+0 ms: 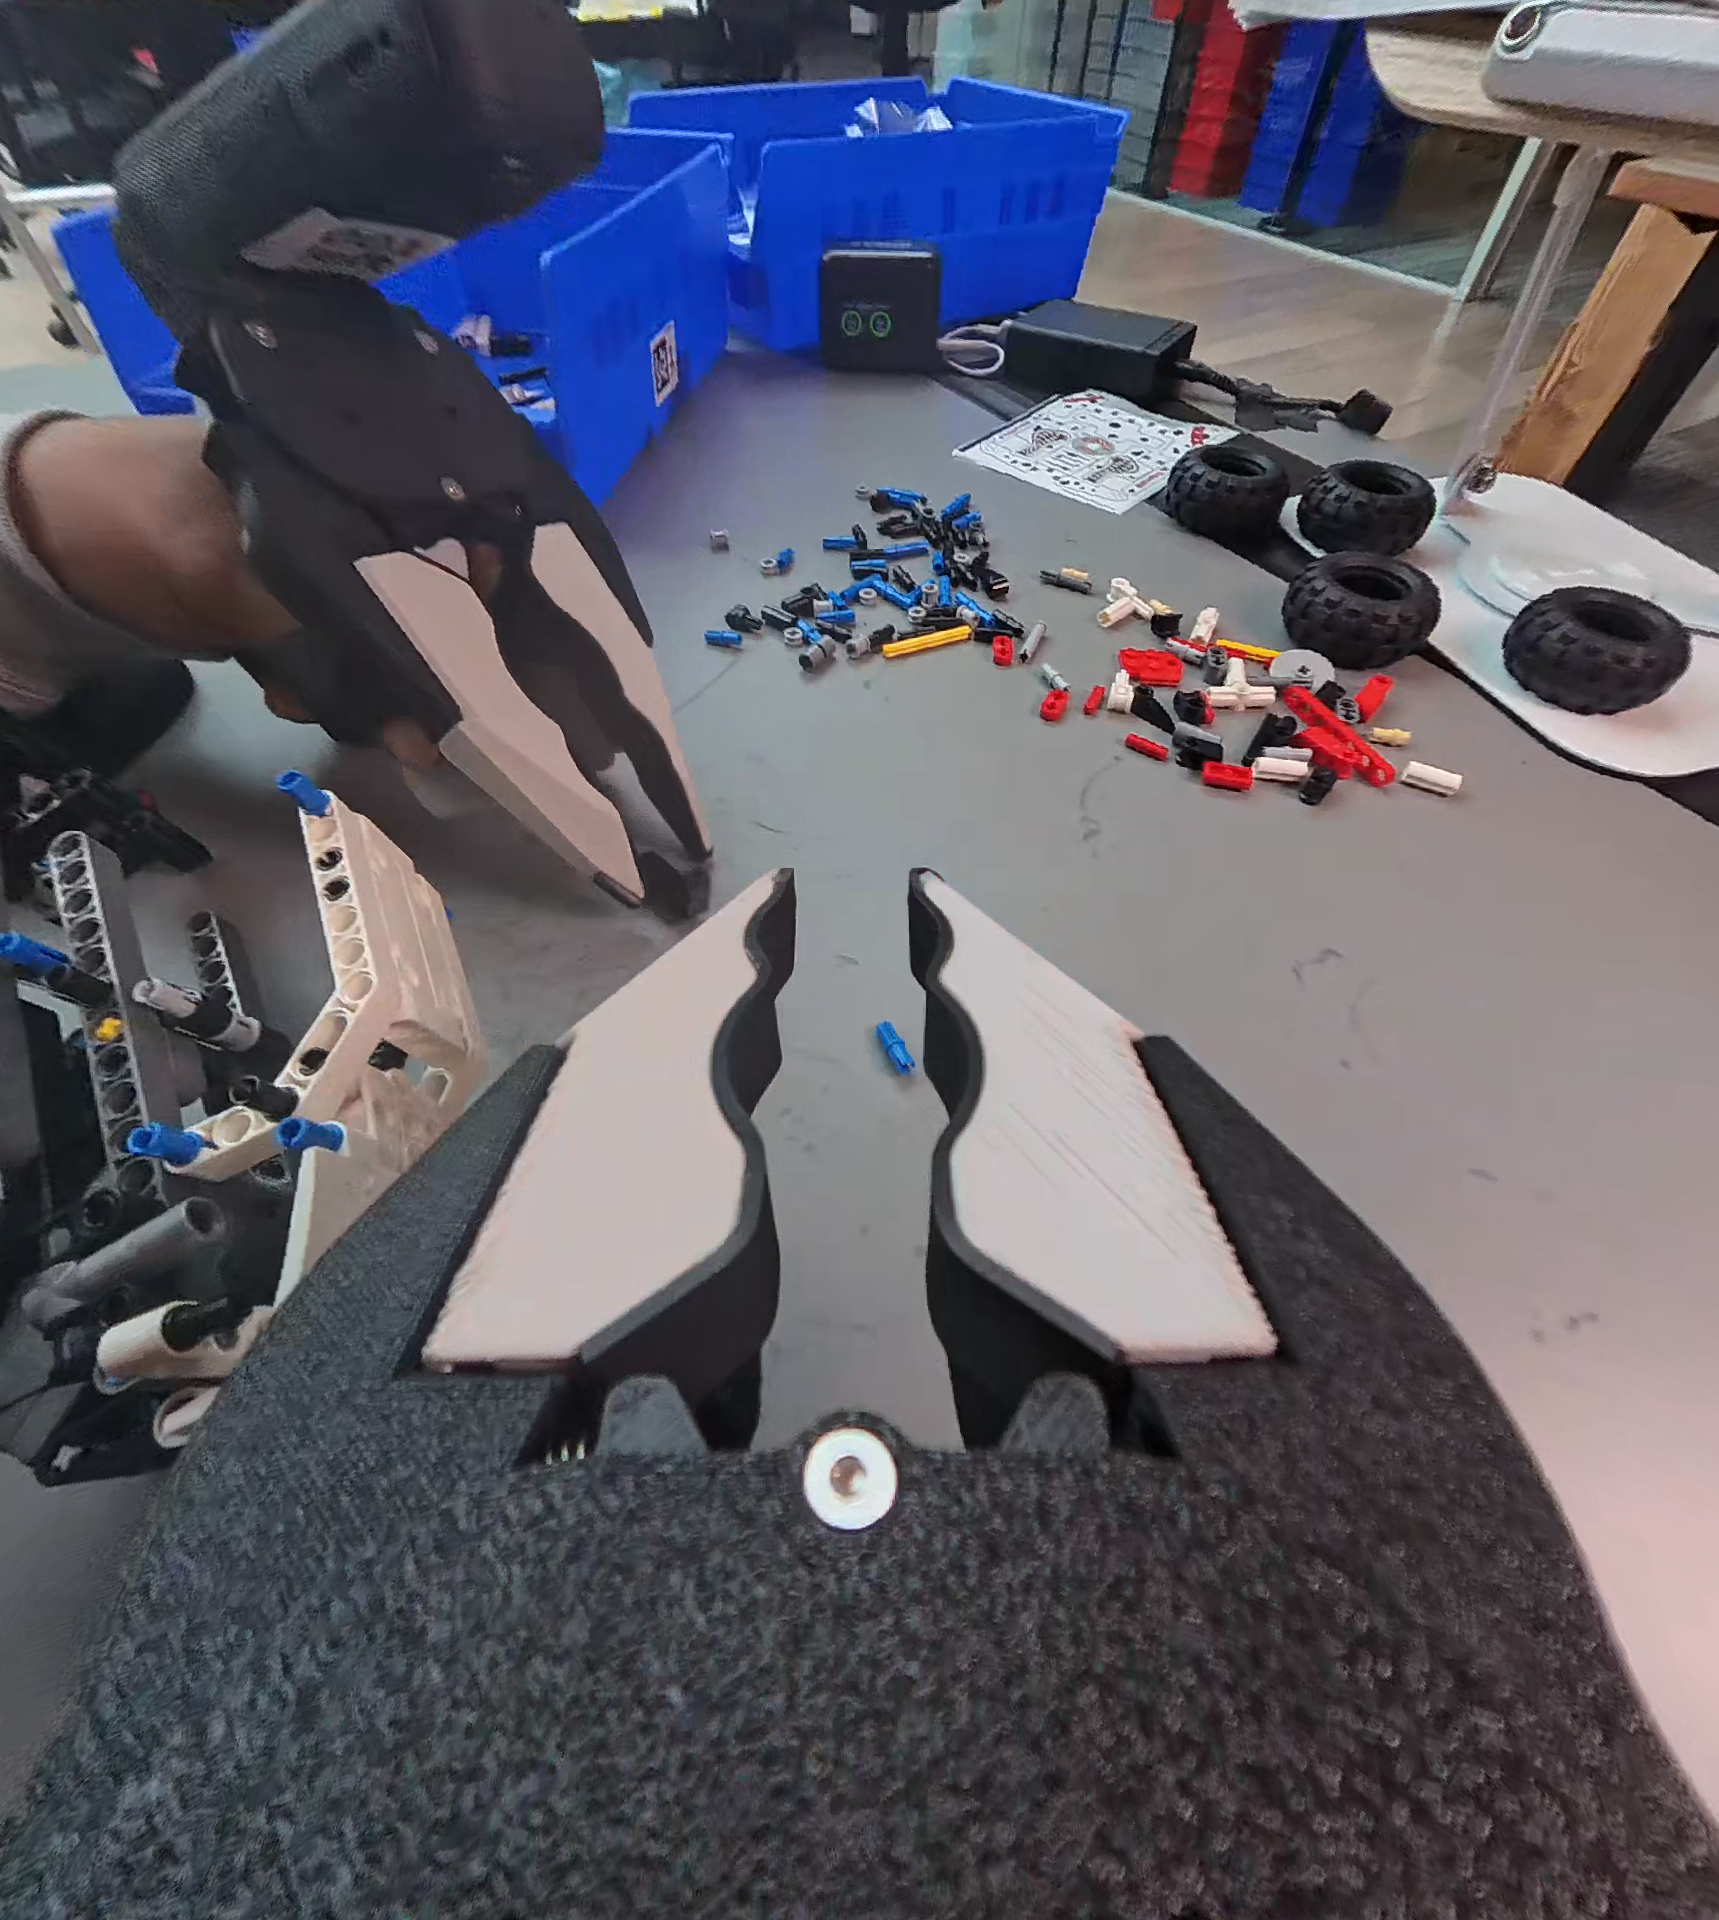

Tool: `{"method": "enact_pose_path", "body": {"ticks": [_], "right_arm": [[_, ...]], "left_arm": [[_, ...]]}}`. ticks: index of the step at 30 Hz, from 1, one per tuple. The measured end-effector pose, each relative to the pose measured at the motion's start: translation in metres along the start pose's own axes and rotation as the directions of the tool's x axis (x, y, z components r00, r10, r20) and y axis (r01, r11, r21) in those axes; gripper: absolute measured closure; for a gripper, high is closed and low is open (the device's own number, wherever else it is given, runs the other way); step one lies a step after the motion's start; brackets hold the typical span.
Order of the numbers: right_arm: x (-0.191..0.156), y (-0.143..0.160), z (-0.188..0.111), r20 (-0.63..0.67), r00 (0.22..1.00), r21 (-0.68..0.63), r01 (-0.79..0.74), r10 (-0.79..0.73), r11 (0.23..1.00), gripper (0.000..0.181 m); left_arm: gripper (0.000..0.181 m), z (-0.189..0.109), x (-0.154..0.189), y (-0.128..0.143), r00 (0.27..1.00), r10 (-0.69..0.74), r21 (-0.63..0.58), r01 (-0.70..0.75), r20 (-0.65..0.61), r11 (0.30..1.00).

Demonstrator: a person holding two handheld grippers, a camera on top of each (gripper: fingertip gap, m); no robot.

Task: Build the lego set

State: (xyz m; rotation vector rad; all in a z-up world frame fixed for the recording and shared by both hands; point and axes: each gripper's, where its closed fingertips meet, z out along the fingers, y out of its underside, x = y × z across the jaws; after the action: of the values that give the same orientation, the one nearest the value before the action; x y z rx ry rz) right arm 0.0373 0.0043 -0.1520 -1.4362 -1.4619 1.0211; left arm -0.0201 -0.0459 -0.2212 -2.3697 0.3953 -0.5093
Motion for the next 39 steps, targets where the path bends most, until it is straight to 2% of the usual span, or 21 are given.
{"method": "enact_pose_path", "body": {"ticks": [1, 4, 8, 20, 23, 25, 27, 31, 35, 39], "right_arm": [[0.001, 0.003, 0.001, -0.019, 1.000, -0.014, 0.016, -0.016, 1.000, 0.159], [0.004, 0.005, 0.002, -0.050, 0.998, -0.027, 0.030, -0.031, 0.999, 0.157], [0.008, 0.006, 0.002, -0.070, 0.997, -0.024, 0.012, -0.014, 1.000, 0.156], [0.027, 0.007, 0.000, -0.205, 0.978, -0.027, 0.046, -0.050, 0.999, 0.145], [0.034, -0.002, -0.009, -0.276, 0.959, -0.025, 0.060, -0.065, 0.998, 0.136], [0.029, -0.012, -0.023, -0.306, 0.951, -0.016, 0.048, -0.051, 0.999, 0.130], [0.017, -0.011, -0.040, -0.333, 0.942, -0.049, 0.027, -0.041, 0.998, 0.125], [-0.021, -0.004, -0.080, -0.387, 0.922, -0.049, -0.010, -0.010, 0.999, 0.118], [-0.056, 0.008, -0.111, -0.418, 0.906, -0.008, -0.086, 0.075, 0.996, 0.106], [-0.082, 0.017, -0.129, -0.423, 0.897, 0.040, -0.124, 0.129, 0.992, 0.102]], "left_arm": [[0.146, -0.001, -0.009, -0.004, 0.997, 0.012, 0.020, -0.014, 0.071, 1.000], [0.142, -0.006, -0.029, -0.013, 0.965, 0.080, 0.049, -0.095, 0.249, 0.994], [0.139, -0.015, -0.045, -0.021, 0.922, 0.107, 0.081, -0.147, 0.372, 0.986], [0.132, -0.054, -0.061, -0.045, 0.834, 0.110, 0.202, -0.256, 0.541, 0.945], [0.130, -0.079, -0.058, -0.055, 0.808, 0.084, 0.266, -0.288, 0.584, 0.920], [0.132, -0.105, -0.047, -0.058, 0.816, 0.023, 0.338, -0.265, 0.578, 0.903], [0.134, -0.129, -0.029, -0.051, 0.848, -0.047, 0.414, -0.209, 0.528, 0.886], [0.130, -0.161, 0.002, -0.012, 0.862, -0.133, 0.476, -0.137, 0.489, 0.869], [0.116, -0.165, 0.035, 0.029, 0.871, -0.177, 0.502, -0.089, 0.458, 0.860], [0.100, -0.167, 0.058, 0.055, 0.861, -0.193, 0.509, -0.086, 0.470, 0.857]]}}
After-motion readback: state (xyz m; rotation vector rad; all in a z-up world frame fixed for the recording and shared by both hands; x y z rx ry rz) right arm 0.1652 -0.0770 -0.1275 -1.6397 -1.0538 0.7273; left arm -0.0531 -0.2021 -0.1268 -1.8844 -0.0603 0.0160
